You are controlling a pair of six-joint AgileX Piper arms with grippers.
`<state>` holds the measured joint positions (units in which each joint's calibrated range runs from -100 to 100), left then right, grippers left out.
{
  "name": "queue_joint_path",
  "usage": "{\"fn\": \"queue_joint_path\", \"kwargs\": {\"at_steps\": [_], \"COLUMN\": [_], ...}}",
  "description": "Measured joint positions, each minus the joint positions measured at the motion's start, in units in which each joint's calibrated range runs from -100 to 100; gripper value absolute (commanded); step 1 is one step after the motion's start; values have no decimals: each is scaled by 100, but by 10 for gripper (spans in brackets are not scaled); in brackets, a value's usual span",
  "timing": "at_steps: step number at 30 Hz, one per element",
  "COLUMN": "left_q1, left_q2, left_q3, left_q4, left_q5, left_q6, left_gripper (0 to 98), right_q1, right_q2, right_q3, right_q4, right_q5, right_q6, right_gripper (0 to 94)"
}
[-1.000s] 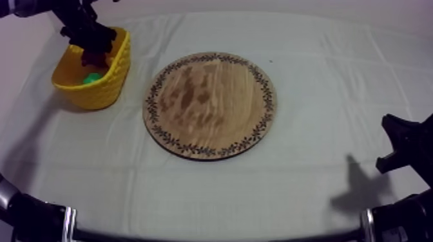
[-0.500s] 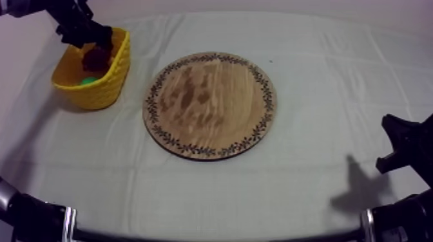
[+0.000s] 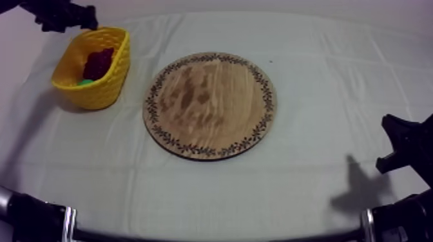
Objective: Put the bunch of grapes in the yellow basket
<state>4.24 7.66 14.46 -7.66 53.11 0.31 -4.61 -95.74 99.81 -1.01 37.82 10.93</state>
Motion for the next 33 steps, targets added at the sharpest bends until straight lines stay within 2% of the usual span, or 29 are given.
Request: {"fn": "queue_joint_path", "kwargs": {"at_steps": [6, 9, 16, 23, 33], "left_q1": [-274, -358, -551, -542, -454], "left_q2": [-1106, -1817, -3573, -5560, -8552], "left_q3": [796, 1297, 2883, 4758, 7142], "left_q4": [74, 198, 628, 680, 673], "left_q5": [-895, -1275, -1908, -2373, -2220], "left_q6": [-52, -215, -606, -472, -497], "left_gripper": [195, 67, 6, 0, 0], "right_q1": [0, 0, 0, 0, 0], "right_q2": [0, 0, 0, 0, 0], "right_q3": [0, 0, 0, 0, 0], "right_q4": [0, 0, 0, 0, 0], "right_q5": [0, 0, 0, 0, 0], "right_q6": [28, 8, -2, -2, -2], "right_gripper": [4, 4, 4, 4, 4]}}
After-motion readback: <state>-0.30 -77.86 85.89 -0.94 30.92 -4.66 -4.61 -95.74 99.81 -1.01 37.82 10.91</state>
